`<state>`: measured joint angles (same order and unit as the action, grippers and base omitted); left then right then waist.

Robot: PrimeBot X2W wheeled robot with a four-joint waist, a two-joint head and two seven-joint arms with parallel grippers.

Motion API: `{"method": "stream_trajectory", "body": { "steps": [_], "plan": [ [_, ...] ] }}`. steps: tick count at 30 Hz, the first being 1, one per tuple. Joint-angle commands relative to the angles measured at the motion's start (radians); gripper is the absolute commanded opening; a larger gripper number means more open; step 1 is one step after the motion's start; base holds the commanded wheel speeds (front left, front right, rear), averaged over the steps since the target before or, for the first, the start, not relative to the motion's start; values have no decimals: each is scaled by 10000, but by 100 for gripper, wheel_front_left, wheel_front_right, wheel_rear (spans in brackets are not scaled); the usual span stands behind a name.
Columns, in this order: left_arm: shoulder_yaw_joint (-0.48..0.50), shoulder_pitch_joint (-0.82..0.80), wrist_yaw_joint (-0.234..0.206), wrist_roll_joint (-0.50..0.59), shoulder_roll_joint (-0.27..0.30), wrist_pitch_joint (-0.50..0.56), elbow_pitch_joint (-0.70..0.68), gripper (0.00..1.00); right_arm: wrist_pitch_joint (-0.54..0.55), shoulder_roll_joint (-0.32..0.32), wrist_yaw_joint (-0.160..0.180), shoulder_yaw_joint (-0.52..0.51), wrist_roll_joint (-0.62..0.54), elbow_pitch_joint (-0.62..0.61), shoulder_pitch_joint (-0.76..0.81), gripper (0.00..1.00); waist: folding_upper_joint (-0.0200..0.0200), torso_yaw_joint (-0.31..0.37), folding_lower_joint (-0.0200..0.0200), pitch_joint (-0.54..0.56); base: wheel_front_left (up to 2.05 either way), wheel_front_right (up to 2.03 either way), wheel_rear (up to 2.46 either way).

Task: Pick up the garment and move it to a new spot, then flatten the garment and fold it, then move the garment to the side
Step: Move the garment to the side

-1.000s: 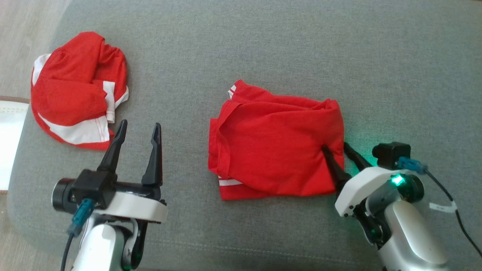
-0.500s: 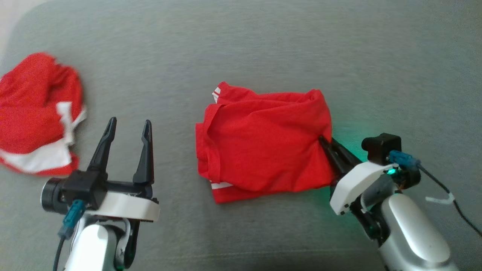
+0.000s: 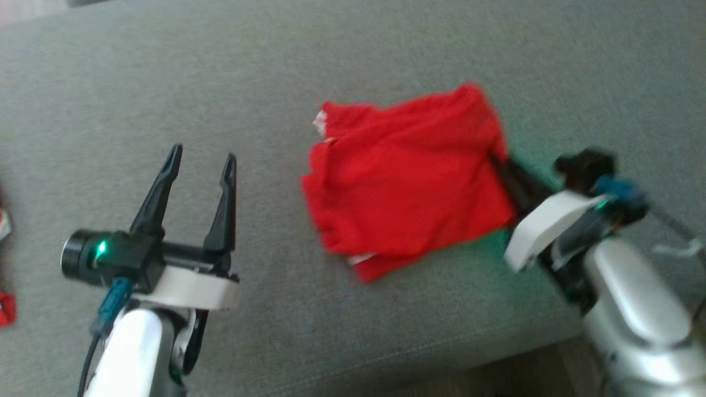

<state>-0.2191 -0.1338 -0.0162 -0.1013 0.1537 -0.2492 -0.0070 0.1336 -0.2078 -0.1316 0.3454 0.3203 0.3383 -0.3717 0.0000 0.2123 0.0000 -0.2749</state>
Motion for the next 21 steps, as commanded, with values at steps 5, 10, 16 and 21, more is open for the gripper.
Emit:
{"method": "stream_trajectory", "body": {
  "steps": [5, 10, 16, 21],
  "plan": [
    [-36, -962, 188, 237, 231, 76, -604, 100, -660, -1068, 9, -839, 111, 473, -1550, 0, 0, 354, 0, -766, 0, 0, 0],
    [-229, -1348, 340, 336, 328, 141, -737, 100, -857, -1821, 9, -1506, -23, 1056, -2421, 0, 0, 459, 0, -1202, 0, 0, 0],
    [-469, -1710, 472, 481, 423, 184, -909, 100, -889, -2367, 9, -2238, -420, 1257, -2912, 0, 0, 574, 0, -1567, 0, 0, 0],
    [-680, -2031, 576, 542, 421, 195, -948, 100, -766, -2496, 9, -3299, -941, 1172, -2957, 0, 0, 508, 0, -1904, 0, 0, 0]
  ]
}}
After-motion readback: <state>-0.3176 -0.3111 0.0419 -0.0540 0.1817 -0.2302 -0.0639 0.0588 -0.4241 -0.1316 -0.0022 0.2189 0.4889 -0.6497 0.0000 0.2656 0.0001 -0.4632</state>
